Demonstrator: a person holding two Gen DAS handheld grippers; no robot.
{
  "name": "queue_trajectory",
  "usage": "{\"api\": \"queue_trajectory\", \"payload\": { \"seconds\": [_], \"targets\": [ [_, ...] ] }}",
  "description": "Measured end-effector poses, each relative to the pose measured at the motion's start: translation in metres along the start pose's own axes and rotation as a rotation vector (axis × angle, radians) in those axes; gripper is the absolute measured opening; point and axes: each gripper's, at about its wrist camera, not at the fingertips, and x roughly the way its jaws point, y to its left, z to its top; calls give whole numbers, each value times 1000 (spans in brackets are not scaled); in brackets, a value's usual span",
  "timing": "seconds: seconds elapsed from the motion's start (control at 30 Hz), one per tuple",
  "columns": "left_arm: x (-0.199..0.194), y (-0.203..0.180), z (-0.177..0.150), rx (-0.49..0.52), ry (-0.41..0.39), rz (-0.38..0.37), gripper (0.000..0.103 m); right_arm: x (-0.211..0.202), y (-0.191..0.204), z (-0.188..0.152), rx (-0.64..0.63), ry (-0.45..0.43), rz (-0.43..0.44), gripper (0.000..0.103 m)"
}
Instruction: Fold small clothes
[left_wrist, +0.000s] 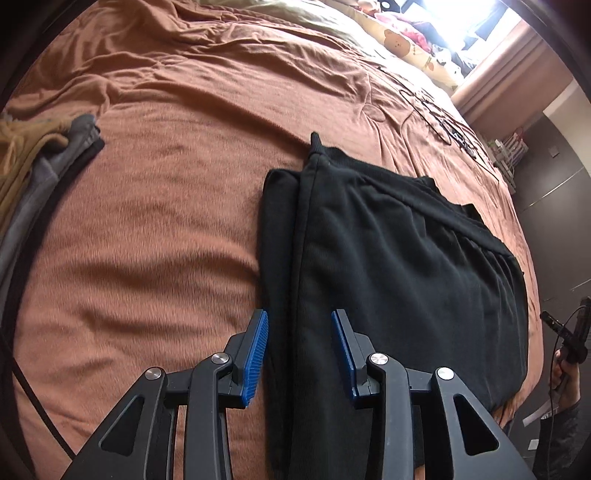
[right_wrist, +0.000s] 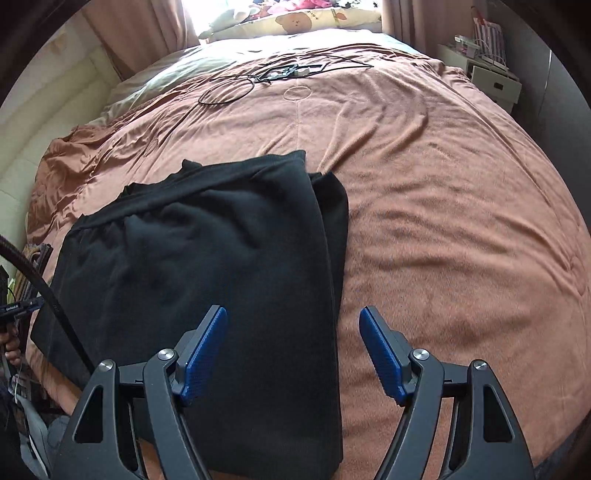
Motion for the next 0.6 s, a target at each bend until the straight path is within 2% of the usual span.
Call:
{"api": "queue_trajectory", "payload": {
  "seconds": [0.3, 0.37, 0.43, 0.5, 0.6],
  "targets": [
    [-12, 5, -55, -28, 30, -70, 37, -7, -10, -45, 30, 36, 0, 72],
    [-15, 3, -65, -24, 37, -85, 37, -8, -10, -56, 33, 41, 7, 61],
    [-16, 2, -73, -12, 44, -83, 37, -7, -12, -64, 42, 60, 20, 53],
    [-17, 2, -79, -3, 55, -53, 22, -7, -14, -71, 50, 69, 24, 52],
    [-18, 6, -87, -14, 63, -37, 13, -10, -17, -76, 65, 71, 24, 52]
  ]
}}
